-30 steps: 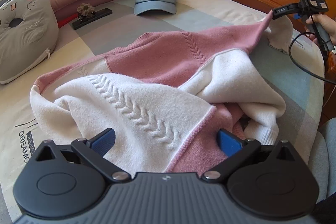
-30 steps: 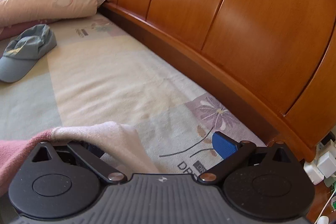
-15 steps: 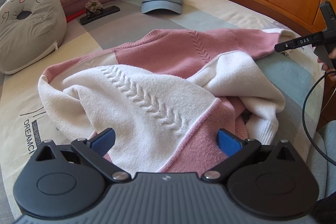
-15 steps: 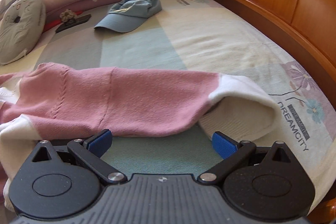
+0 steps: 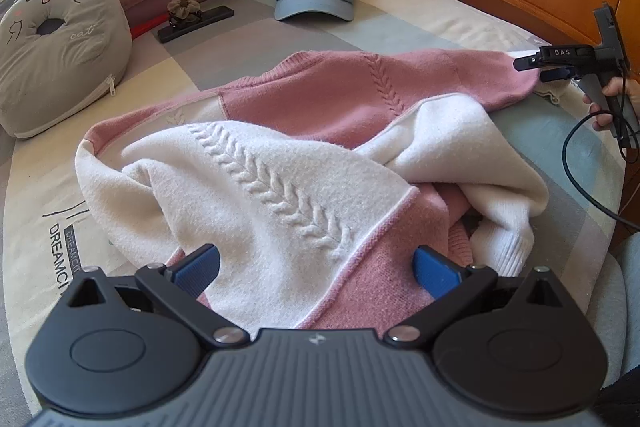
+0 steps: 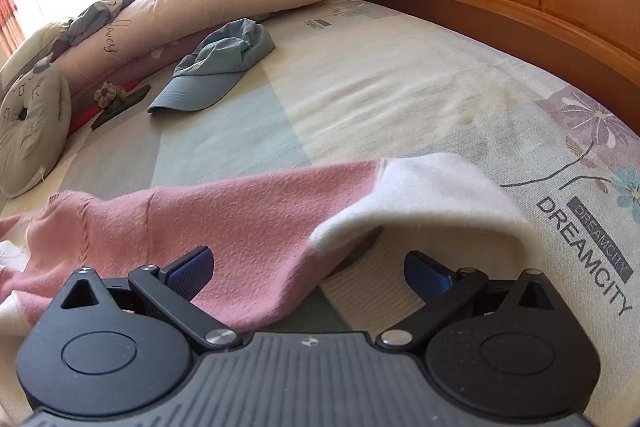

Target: Fold clothes

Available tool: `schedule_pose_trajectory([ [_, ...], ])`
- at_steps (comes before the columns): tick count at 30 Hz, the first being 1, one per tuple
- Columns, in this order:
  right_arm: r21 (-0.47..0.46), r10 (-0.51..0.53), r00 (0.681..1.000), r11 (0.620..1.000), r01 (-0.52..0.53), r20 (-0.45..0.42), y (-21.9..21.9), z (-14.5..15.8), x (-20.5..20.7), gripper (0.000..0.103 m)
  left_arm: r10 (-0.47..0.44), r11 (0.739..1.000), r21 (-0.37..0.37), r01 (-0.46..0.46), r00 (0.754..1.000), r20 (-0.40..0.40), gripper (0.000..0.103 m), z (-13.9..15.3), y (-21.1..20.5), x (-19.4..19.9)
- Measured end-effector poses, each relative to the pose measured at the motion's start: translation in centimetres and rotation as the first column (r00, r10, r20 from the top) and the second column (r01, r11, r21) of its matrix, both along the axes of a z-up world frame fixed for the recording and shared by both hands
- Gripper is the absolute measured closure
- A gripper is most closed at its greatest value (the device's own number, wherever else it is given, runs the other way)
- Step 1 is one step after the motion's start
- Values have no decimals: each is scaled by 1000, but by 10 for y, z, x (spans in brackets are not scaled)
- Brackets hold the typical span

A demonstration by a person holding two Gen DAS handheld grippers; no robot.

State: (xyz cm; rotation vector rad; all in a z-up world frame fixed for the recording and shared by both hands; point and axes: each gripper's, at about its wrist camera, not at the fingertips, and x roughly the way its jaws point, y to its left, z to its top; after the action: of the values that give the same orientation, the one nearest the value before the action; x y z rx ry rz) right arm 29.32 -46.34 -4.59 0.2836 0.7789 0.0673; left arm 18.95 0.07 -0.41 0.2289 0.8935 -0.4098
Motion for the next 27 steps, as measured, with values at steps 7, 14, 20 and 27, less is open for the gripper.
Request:
schedule_pose_trajectory([
  [7, -121, -183, 982, 975, 187, 46, -43, 9, 16, 0, 16, 1000, 9, -16, 1000, -15, 1, -3, -3, 3],
  [14, -121, -148, 988, 981, 151, 33, -23, 34, -16, 0, 19, 1000, 6, -19, 1000, 0, 1, 2, 0, -2],
  [20, -121, 86, 996, 989, -86, -6, 58, 50, -46, 0, 37, 999, -9, -37, 999, 16, 1, 10, 16, -16],
  [27, -160, 402, 916, 905, -395, 11, 198, 69, -78, 0, 133, 991, 7, -133, 991, 25, 1, 13, 47, -33],
])
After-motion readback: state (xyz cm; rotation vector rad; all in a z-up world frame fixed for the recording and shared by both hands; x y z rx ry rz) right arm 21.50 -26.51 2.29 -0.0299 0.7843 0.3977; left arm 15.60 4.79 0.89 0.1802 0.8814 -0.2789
